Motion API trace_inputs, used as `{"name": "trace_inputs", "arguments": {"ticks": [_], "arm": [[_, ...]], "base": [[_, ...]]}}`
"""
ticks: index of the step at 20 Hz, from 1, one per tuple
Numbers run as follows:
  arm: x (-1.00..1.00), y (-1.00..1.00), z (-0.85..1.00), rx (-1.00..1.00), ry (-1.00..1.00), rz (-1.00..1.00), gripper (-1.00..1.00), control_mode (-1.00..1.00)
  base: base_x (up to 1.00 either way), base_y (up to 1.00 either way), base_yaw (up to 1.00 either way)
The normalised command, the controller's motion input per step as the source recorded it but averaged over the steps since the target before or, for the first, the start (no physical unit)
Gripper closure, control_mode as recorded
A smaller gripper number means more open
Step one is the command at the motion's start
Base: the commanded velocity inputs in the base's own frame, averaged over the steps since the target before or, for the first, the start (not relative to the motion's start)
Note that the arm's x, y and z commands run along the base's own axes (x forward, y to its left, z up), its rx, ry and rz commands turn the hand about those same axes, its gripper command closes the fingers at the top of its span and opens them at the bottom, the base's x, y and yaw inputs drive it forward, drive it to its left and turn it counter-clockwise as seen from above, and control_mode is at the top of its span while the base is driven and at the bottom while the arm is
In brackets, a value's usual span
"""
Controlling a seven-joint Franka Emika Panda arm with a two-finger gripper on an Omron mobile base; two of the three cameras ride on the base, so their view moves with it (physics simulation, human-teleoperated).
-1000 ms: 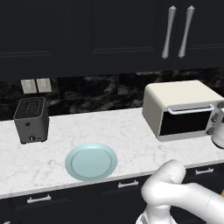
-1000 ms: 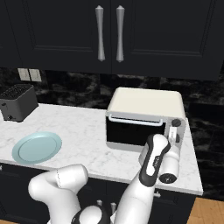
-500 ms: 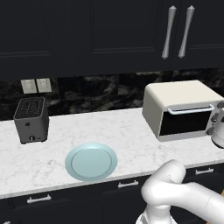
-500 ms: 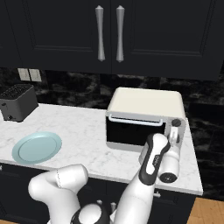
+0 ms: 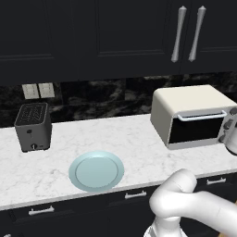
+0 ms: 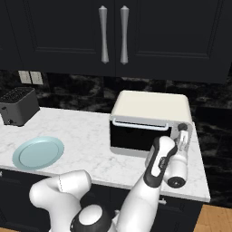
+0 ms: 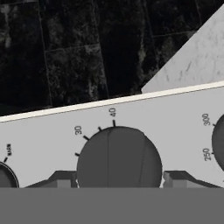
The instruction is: Pick up the kebab skewer and baguette bread, and place them inside the toaster oven. Close the toaster oven door and start by setting the timer.
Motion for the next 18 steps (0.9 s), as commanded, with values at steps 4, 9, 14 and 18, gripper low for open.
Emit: {"name": "trace_inputs", "arguments": {"ticks": [4,9,14,18], "arm": [[0.00,0.00,0.00,0.32,0.00,-0.02,1.00,-1.00],[0.00,0.00,0.01,0.37,0.00,-0.01,1.00,-1.00],[0.00,0.00,0.00,0.38,0.00,-0.05,1.00,-1.00],[0.00,0.00,0.00,0.39,0.00,-0.11,1.00,-1.00]], "base": [[0.00,0.00,0.00],[0.00,0.00,0.00],[0.00,0.00,0.00],[0.00,0.00,0.00]]}}
